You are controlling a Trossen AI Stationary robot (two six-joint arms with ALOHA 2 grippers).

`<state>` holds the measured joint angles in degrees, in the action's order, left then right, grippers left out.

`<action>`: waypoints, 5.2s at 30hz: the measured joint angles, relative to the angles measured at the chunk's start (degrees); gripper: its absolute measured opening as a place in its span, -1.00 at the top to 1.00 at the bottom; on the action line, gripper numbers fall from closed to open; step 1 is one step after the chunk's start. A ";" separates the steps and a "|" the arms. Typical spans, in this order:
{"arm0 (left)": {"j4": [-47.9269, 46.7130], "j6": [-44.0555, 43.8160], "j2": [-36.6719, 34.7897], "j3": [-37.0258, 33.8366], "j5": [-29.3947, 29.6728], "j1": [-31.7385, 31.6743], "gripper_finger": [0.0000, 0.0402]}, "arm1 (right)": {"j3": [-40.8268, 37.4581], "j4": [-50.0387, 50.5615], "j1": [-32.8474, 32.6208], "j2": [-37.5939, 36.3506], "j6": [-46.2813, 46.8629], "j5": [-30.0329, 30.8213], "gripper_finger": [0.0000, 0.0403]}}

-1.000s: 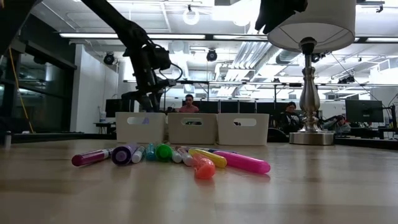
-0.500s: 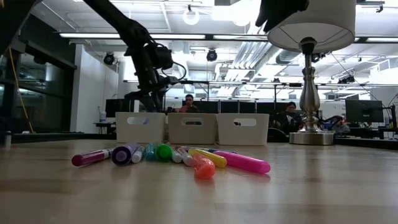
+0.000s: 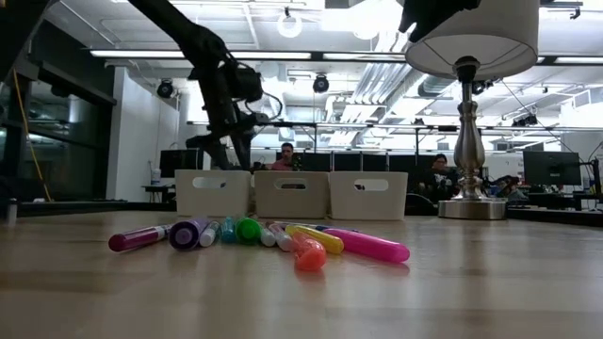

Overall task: Pick & Place Markers
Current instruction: Put the blue marker pen into the gray bin

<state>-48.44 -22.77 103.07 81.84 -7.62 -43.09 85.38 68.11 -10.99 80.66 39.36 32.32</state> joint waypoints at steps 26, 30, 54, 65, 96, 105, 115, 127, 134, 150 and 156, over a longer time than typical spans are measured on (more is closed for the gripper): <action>-1.30 3.52 -21.22 -0.03 17.71 27.43 0.00 | 0.00 -3.86 -5.68 0.59 0.99 1.92 -0.03; 0.70 2.60 -24.73 -4.40 19.24 30.17 0.00 | 0.00 -7.12 -5.68 1.49 1.12 2.58 -0.03; 16.24 -5.04 -61.97 -38.93 19.38 48.83 0.00 | 3.72 -37.36 -1.27 19.85 -6.91 -7.44 -0.01; 12.28 -0.44 -75.05 -39.69 20.42 50.66 0.00 | 24.57 -13.17 -1.41 35.06 6.11 -12.30 0.03; 4.54 3.04 -78.56 -39.67 20.27 50.64 0.00 | 23.11 -6.88 2.10 50.47 18.54 -34.43 0.03; 4.54 3.02 -78.56 -39.65 20.32 50.64 0.00 | 16.14 -14.01 1.55 49.99 19.62 -34.06 0.03; 4.55 2.53 -78.56 -39.65 20.40 50.64 0.00 | 14.12 -11.86 1.03 49.88 18.85 -30.61 0.04; 4.56 1.49 -78.56 -39.65 20.40 50.64 0.00 | 13.93 -6.28 2.13 49.96 18.67 -30.94 0.03; 4.56 1.42 -78.56 -39.65 20.68 50.64 0.00 | 13.73 -6.98 2.63 49.96 8.02 -30.22 0.03; 3.71 1.36 -78.56 -39.65 20.85 50.63 0.00 | 13.73 -8.47 1.57 49.96 4.12 -26.10 0.43; 3.27 0.29 -78.56 -39.65 20.84 50.64 0.00 | 13.73 -8.33 2.03 49.96 5.64 -26.89 0.73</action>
<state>-45.17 -22.48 24.51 42.19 13.21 7.55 99.11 59.77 -8.96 130.63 45.00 5.43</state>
